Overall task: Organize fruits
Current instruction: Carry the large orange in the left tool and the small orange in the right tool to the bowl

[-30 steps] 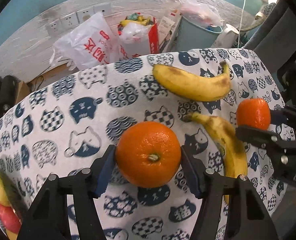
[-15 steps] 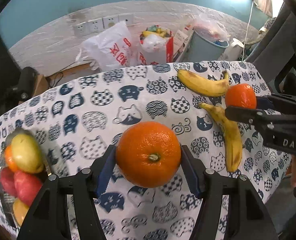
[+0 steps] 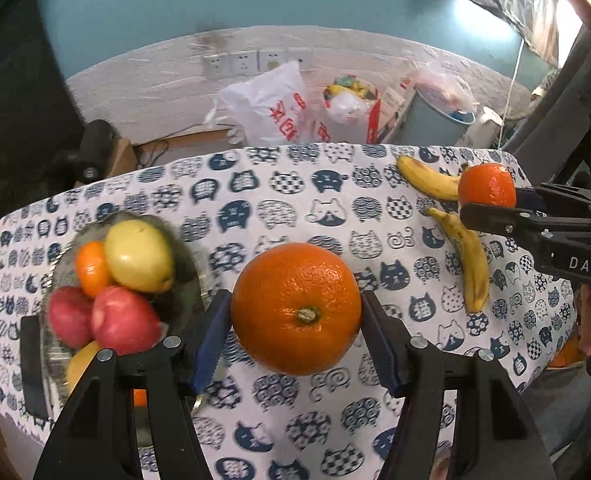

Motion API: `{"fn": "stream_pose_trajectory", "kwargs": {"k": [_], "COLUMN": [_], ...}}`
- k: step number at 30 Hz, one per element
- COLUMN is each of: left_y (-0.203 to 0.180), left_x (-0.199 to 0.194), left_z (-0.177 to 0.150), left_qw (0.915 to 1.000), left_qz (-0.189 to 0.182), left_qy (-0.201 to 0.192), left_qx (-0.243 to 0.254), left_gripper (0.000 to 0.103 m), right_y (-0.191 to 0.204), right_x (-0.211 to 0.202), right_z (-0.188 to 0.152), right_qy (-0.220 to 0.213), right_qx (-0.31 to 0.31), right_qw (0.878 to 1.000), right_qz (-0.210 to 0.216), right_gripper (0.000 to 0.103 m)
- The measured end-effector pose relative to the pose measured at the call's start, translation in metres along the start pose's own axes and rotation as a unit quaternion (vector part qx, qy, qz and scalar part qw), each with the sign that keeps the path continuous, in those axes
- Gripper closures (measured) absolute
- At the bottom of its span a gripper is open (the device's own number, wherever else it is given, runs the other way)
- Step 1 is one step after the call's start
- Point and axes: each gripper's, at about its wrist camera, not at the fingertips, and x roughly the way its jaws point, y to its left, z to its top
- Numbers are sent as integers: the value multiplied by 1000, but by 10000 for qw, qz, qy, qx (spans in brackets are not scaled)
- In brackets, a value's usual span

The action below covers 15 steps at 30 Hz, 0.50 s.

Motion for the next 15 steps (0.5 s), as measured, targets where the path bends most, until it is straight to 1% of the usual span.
{"fn": "stream_pose_trajectory", "kwargs": {"k": [4, 6, 7, 11, 15], "left_y": [18, 28, 36, 59, 73], "left_x": [-11, -14, -15, -14, -12], "left_z": [-9, -13, -16, -25, -32], "left_qw": [9998, 9996, 9994, 9983, 9974], "left_qz": [94, 160, 199, 247, 352], "left_qy": [-95, -120, -126, -80, -64], "left_qx": [-118, -187, -253, -518, -627], "left_gripper": [38, 38, 38, 38, 38], "right_y": [16, 30, 30, 46, 62], "right_x": [-2, 0, 0, 3, 9], "right_z": [1, 1, 1, 1, 5], "right_qy": [0, 38, 38, 75, 119], "right_qx": [-106, -169, -169, -268, -357], "right_qw": [9999, 9996, 9996, 9991, 9986], "right_qz": [106, 242, 242, 306, 369], "right_gripper": [56, 56, 56, 56, 56]}}
